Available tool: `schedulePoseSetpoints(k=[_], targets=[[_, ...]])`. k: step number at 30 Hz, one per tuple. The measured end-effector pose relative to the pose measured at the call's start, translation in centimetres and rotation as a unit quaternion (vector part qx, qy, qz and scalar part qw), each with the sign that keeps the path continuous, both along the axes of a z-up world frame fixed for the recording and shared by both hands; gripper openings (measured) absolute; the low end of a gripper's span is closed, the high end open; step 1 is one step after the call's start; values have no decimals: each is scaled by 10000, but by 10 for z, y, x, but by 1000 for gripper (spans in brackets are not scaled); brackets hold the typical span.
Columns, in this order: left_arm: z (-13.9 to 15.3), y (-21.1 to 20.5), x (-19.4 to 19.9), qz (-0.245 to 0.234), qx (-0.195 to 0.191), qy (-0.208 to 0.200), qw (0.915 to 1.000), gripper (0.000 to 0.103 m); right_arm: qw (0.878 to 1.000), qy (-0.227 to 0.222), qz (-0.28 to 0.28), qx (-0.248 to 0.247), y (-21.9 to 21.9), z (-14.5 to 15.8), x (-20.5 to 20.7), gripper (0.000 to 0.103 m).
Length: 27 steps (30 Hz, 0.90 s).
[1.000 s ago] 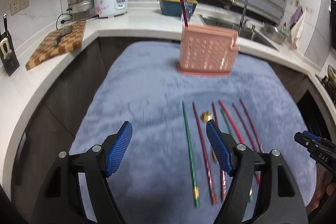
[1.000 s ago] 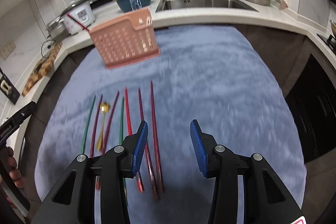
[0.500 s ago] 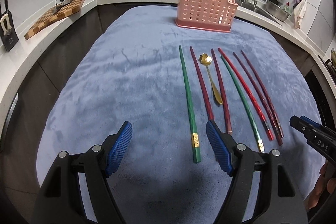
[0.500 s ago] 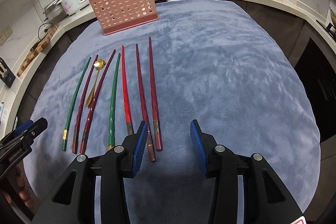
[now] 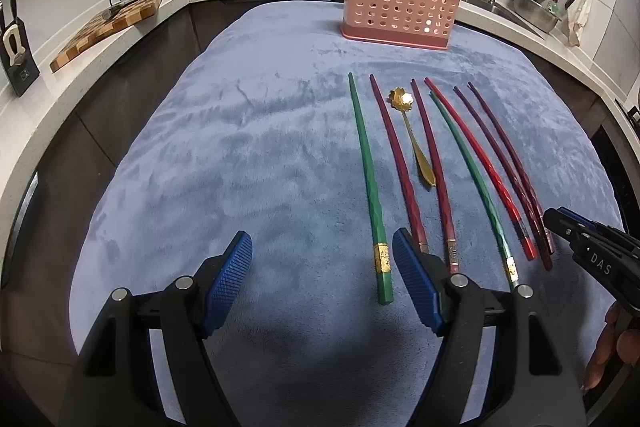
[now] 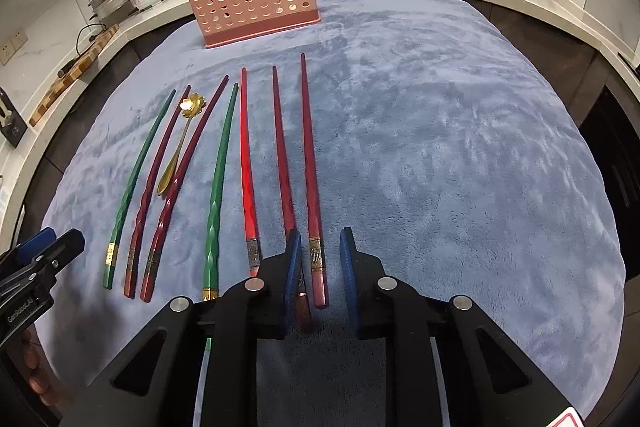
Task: Organize utensils
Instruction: 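Move both open tools back over the chopsticks on the towel, then grasp a dark red chopstick with the right tool while the left tool grasps a green chopstick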
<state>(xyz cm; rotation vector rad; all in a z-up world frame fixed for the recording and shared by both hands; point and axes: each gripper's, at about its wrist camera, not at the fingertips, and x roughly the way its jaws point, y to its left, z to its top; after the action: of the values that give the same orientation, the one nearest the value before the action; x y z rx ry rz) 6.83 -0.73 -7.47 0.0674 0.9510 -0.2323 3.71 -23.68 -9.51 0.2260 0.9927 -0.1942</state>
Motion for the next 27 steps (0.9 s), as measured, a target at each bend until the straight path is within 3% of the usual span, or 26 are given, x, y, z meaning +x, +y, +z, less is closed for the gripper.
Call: schedulePoseSetpoints(k=[27], targets=[[-16,-11,3,-125,139,195,9996,69,9998,139,110,56,-4,-16,1,8]])
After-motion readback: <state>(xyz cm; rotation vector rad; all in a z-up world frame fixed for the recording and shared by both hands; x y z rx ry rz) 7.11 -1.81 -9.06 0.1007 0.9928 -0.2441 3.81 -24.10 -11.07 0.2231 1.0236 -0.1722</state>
